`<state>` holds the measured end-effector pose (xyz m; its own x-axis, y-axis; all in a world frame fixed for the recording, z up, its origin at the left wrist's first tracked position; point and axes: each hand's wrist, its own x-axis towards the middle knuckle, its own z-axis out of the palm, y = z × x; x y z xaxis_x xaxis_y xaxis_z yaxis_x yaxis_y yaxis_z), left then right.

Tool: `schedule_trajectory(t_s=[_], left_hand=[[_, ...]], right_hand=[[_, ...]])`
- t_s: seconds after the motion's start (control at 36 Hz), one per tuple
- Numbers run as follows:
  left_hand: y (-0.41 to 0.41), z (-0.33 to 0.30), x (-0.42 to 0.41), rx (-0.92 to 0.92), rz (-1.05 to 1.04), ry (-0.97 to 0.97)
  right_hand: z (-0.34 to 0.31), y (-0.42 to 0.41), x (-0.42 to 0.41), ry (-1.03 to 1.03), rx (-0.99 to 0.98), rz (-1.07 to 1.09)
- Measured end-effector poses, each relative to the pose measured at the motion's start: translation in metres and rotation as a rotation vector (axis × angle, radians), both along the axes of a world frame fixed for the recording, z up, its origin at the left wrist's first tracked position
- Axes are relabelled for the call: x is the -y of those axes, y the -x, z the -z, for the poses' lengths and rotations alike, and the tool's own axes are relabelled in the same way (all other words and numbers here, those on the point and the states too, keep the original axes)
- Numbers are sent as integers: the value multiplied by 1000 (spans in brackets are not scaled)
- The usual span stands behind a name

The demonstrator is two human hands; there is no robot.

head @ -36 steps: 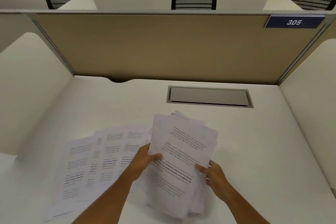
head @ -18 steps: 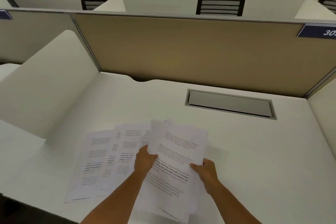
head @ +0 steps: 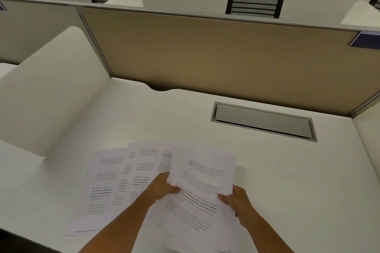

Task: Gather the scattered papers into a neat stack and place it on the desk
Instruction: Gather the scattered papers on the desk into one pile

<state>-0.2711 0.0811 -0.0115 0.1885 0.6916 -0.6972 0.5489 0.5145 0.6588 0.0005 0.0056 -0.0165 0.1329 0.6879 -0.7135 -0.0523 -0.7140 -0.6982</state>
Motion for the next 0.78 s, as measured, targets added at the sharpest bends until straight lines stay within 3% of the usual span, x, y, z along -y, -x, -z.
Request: schedule_trajectory(t_s=[0.14, 0.25, 0.42, 0.5, 0.78], left_hand=[[-19, 5, 2, -61, -137, -171], [-36, 8, 2, -143, -172, -185], [-44, 46, -5, -334, -92, -108], [-52, 33, -7, -433, -57, -100], [-48, 48, -17, -391, -99, -83]], right_hand=[[4, 15, -9, -59, -1, 76], [8, 31, -17, -64, 72, 102], [50, 41, -24, 110, 446, -74], [40, 46, -31, 216, 528, -98], [43, 44, -36, 189, 293, 57]])
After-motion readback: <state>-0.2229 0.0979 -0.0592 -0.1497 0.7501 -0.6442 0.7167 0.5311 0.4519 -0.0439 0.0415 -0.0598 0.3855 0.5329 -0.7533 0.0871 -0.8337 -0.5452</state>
